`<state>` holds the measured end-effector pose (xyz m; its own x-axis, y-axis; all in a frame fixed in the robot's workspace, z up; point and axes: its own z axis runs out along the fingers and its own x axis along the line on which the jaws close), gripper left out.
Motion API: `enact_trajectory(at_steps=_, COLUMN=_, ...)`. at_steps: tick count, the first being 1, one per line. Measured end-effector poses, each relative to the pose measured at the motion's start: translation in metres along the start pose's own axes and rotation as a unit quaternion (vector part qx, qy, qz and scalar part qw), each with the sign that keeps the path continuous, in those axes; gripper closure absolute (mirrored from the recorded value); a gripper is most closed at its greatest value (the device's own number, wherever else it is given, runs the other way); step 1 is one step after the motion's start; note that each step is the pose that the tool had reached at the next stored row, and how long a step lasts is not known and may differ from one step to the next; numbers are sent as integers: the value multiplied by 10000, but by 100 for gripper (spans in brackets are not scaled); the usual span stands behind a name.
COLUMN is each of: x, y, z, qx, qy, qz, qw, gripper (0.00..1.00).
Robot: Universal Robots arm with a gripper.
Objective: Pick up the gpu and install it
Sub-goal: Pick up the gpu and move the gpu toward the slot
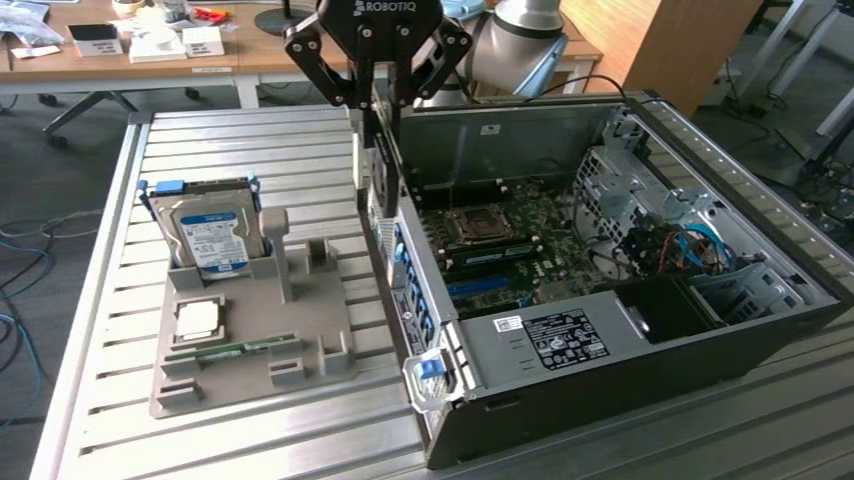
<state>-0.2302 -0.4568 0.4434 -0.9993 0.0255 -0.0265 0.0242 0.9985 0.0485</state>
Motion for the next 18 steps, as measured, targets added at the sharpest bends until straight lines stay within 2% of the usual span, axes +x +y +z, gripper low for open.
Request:
enact_trajectory(at_steps=8, x=-44, y=1, z=1, qx=0, qy=0, qz=0, qw=10000, gripper=73)
enact_trajectory(at_steps=18, x=-164, y=4, z=4, qx=0, qy=0, qz=0, qw=10000, gripper=73)
